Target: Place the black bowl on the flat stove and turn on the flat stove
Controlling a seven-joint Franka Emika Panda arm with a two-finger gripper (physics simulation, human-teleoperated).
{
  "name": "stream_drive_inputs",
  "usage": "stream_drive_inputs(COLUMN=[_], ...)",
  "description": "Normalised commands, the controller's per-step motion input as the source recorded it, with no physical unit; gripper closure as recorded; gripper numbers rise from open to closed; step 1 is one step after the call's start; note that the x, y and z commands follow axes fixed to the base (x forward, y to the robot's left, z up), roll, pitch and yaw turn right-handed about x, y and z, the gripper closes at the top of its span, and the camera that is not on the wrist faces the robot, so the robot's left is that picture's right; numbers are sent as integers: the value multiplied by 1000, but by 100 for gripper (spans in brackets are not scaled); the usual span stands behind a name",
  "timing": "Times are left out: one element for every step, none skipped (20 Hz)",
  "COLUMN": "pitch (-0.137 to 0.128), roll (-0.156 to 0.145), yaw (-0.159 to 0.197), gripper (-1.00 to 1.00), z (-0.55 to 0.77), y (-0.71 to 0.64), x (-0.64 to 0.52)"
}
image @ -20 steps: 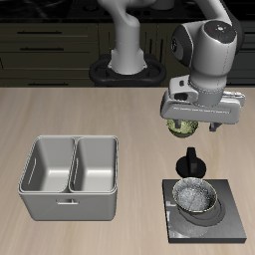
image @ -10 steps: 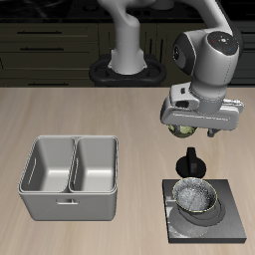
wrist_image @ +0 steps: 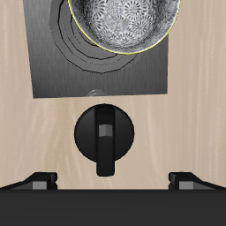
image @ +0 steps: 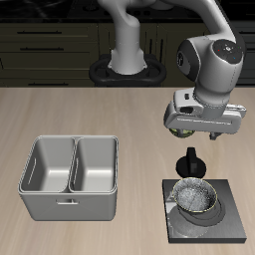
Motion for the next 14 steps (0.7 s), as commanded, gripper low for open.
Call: stream_drive_inputs(pitch=[-23, 41, 41, 53, 136, -25, 15, 49, 2, 13, -32, 54, 5, 0], roll=[41, -87, -44, 4, -6, 65, -18, -1, -10, -33, -3, -83, 21, 0], yaw=[16, 57, 11, 2, -52, 44, 18, -22, 7, -25, 33, -17, 25, 0], gripper=[-100, -100, -100, -100, -100, -100, -100, -100, -100, -100, -100, -100, -100, -100], z=[-45, -368, -278, -335, -339, -270, -181, -180, -137, -89, -30, -319, -123, 0], y=[-64, -8, 11, -47, 68, 219, -74, 15, 3, -83, -41, -9, 46, -88], x=[-6, -166, -96, -97, -94, -113, -60, -72, -152, -89, -41, -240, -64, 46])
